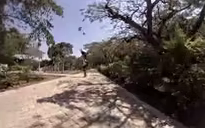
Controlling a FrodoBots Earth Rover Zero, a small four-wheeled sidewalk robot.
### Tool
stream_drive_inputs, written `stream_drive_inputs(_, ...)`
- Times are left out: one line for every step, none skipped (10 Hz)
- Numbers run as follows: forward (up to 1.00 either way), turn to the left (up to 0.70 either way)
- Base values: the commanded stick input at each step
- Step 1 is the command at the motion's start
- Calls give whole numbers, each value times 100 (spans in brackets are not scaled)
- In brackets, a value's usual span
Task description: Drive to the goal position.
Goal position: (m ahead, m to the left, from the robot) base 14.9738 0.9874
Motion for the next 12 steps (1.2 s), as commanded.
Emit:
stream_drive_inputs(70,0)
stream_drive_inputs(70,0)
stream_drive_inputs(70,0)
stream_drive_inputs(70,0)
stream_drive_inputs(70,0)
stream_drive_inputs(70,0)
stream_drive_inputs(70,0)
stream_drive_inputs(70,0)
stream_drive_inputs(70,0)
stream_drive_inputs(70,0)
stream_drive_inputs(70,0)
stream_drive_inputs(70,0)
